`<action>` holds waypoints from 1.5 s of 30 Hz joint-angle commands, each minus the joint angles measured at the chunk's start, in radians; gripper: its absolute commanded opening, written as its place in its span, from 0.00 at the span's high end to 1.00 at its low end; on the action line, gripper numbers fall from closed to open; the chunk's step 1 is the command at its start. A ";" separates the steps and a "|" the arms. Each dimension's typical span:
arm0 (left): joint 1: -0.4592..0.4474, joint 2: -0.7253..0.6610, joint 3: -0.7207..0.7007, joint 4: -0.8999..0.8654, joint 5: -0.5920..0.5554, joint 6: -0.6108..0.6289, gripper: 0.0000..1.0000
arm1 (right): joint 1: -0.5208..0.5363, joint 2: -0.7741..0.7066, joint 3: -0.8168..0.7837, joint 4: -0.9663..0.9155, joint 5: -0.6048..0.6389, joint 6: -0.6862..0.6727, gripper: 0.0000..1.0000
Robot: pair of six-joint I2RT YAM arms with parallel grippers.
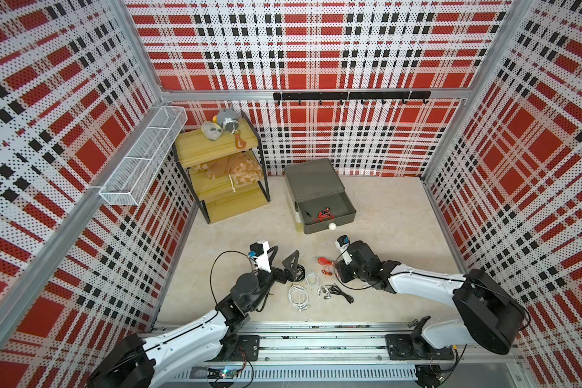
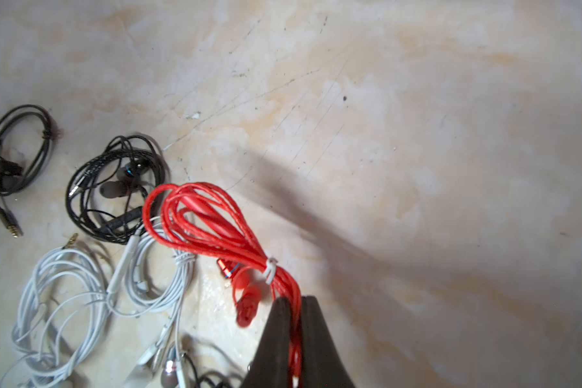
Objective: Place the wired earphones into the drawer by color
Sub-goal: Pick up the wired earphones from the center of the board, then place the wired earphones in the drawer.
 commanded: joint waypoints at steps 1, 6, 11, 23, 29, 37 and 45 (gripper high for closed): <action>-0.008 -0.008 -0.008 0.002 -0.004 0.008 0.01 | 0.007 -0.080 -0.032 0.016 0.041 -0.009 0.95; -0.008 -0.006 -0.005 0.002 -0.005 0.010 0.01 | 0.008 -0.172 -0.060 0.025 0.062 -0.032 0.95; -0.009 -0.008 -0.009 0.001 -0.015 0.001 0.01 | 0.008 -0.273 -0.079 0.042 0.085 -0.037 0.95; -0.009 0.012 0.000 0.001 -0.023 -0.014 0.01 | 0.007 -0.465 -0.029 0.047 0.194 -0.076 0.95; -0.009 0.029 0.013 -0.001 -0.016 -0.012 0.01 | 0.006 -0.383 0.113 0.013 0.252 -0.123 0.97; -0.008 0.040 0.029 -0.016 -0.006 -0.016 0.01 | -0.014 -0.158 0.373 -0.040 0.245 -0.185 0.97; -0.011 0.033 0.043 -0.042 -0.017 -0.011 0.01 | -0.051 0.027 0.560 -0.120 0.177 -0.195 0.95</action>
